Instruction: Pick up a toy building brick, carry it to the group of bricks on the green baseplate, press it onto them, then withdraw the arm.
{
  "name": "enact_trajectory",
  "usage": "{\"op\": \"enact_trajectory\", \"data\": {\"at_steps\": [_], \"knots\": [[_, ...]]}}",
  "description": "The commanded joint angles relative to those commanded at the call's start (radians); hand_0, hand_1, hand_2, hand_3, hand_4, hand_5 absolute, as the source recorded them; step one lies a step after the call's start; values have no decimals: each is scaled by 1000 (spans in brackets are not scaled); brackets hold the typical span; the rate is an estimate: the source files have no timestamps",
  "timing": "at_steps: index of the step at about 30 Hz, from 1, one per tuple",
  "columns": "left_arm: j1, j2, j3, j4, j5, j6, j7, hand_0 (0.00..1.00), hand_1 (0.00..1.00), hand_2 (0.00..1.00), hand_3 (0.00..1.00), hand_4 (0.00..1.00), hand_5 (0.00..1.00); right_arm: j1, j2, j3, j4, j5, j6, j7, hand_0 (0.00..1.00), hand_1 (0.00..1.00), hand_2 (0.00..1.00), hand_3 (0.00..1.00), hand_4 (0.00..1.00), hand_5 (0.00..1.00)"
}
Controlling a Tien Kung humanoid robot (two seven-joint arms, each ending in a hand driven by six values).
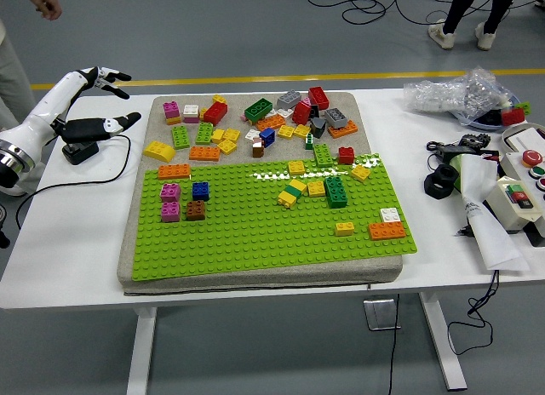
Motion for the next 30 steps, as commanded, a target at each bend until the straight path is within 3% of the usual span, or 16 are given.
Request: {"op": "enact_trajectory", "data": {"at_steps": [8,12,21,30], "knots": [[2,-9,57,-15,216,-50,0,938,835,530,574,746,132,2,-4,0,0,0,0,-1,761,676,718,737,998,683],[2,-13,82,-4,277,-57,0,939,831,525,566,759,110,3,-2,0,0,-1,1,0,761,676,718,737,998,683],[0,-20,132,27,341,-68,3,941,832,529,566,778,100,1,-4,0,0,-1,0,-1,761,676,718,737,998,683],[-12,-37,172,72,354,-65,-2,958,838,550,632,814,109,4,1,-1,0,8,-2,1,761,676,718,737,998,683]]}}
